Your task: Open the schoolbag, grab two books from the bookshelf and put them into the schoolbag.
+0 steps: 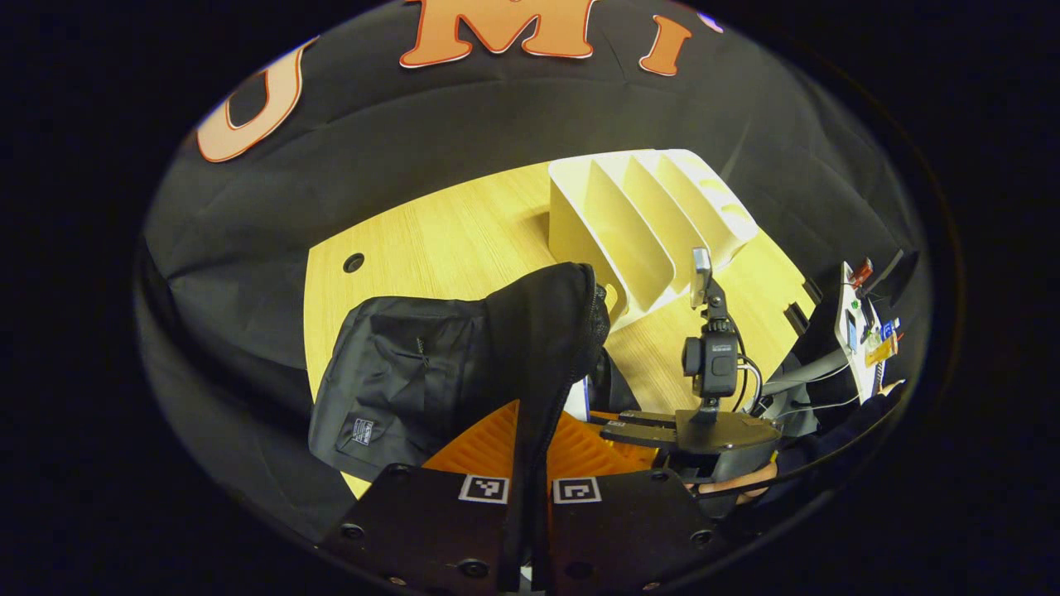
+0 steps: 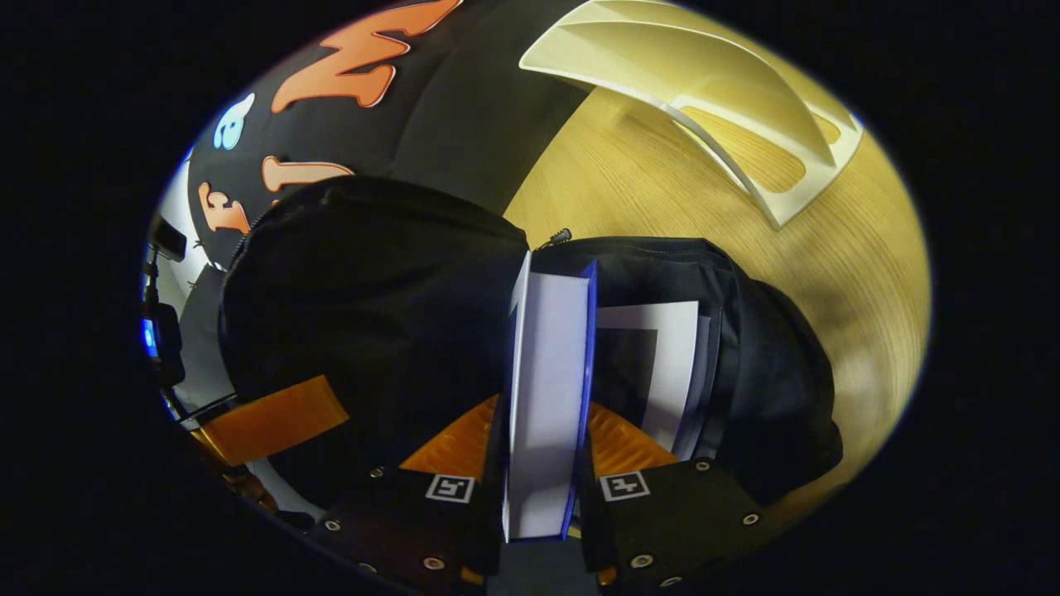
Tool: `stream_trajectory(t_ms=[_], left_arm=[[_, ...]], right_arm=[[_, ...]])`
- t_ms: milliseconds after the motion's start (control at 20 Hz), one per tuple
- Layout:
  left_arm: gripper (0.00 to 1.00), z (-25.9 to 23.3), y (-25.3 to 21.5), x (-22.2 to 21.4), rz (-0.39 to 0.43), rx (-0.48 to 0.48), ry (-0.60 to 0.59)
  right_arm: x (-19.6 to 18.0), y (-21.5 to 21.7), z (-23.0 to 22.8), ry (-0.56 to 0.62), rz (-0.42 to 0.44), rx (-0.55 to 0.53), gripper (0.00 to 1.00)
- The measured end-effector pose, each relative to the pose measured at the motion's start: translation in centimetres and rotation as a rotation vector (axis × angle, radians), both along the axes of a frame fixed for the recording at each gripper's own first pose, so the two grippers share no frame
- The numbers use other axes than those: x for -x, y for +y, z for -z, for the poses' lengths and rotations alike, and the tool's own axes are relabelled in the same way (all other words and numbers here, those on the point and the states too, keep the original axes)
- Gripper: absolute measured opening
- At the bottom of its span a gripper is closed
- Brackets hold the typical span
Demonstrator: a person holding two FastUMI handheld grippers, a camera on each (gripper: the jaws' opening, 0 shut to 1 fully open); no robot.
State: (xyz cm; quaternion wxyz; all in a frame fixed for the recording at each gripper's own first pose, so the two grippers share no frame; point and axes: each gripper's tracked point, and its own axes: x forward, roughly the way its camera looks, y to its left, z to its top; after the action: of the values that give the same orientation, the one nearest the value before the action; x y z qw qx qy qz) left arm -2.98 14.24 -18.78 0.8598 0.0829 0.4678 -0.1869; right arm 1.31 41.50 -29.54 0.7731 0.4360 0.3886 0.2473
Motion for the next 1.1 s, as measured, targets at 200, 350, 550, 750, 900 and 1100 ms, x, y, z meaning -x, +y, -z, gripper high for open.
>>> stream_trajectory(t_ms=[200, 350, 550, 750, 900, 1100], left_arm=[[0.05, 0.1, 0.6, -0.1, -0.012, 0.012, -0.007], [0.06, 0.5, 0.6, 0.2, 0.000, 0.024, -0.009], [0.06, 1.2, 0.5, 0.5, 0.023, 0.047, -0.015], [0.06, 1.7, 0.4, 0.6, 0.065, 0.064, -0.027], [0.09, 1.9, -0.5, 1.1, 0.140, 0.091, -0.033], [0.28, 2.8, -2.0, 1.8, 0.207, 0.144, -0.022]], right_arm=[[0.3, -0.9, 3.3, 0.084, -0.034, 0.153, 0.62], [0.6, -2.5, 3.0, 0.060, -0.054, 0.231, 0.83], [0.7, -6.4, 2.6, -0.010, -0.034, 0.405, 0.83], [0.3, -10.9, 1.6, -0.040, 0.062, 0.486, 0.92], [-0.2, -13.8, 0.2, -0.079, 0.151, 0.532, 0.94], [-0.7, -17.0, -1.7, -0.109, 0.256, 0.556, 0.94]])
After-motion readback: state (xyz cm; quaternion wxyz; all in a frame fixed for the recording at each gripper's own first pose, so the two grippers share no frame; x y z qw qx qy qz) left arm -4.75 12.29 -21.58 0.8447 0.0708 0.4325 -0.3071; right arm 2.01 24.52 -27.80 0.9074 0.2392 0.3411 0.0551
